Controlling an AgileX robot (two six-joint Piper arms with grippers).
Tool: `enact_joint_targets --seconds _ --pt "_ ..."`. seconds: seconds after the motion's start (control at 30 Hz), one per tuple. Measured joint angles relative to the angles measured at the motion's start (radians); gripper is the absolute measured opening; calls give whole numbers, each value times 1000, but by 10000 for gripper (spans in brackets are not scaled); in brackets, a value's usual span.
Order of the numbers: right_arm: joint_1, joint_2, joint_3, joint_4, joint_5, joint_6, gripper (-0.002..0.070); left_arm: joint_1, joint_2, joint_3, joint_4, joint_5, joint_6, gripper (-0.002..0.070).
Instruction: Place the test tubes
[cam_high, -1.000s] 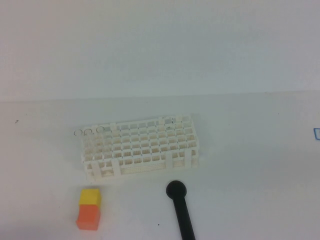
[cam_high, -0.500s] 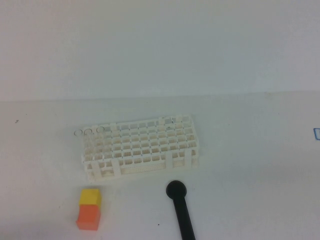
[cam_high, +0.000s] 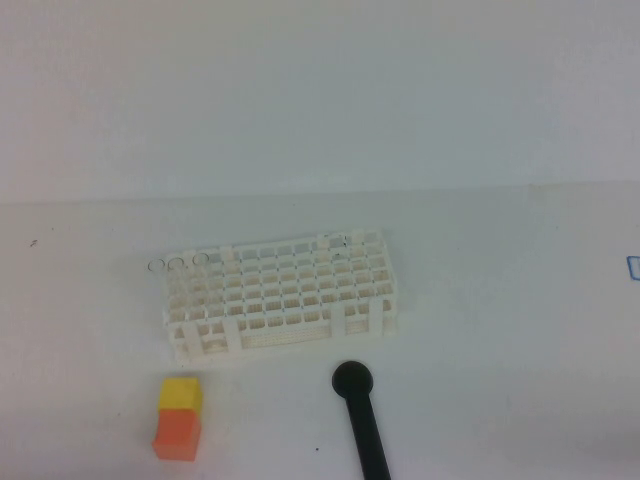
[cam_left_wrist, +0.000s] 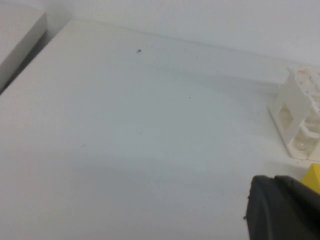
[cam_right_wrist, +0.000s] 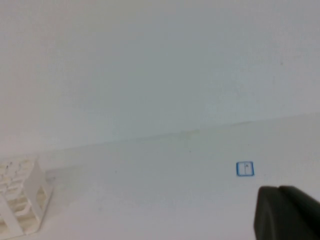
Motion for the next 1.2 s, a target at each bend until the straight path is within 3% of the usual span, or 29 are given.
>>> enact_joint_targets --seconds 0.23,0.53,0.83,1.0,1.2 --pt "0 -10 11 -23 106 52 -1 0 0 0 51 -5 2 -1" --pt "0 -10 11 -14 257 -86 -1 -4 0 0 64 -5 2 -1" --pt "0 -10 5 9 282 -153 -1 -81 0 0 64 -3 -10 -1" --pt "0 -10 5 11 283 -157 -1 -116 0 0 64 -3 -113 -1" --pt "0 -10 5 11 284 -159 -1 -212 0 0 88 -10 -152 -1"
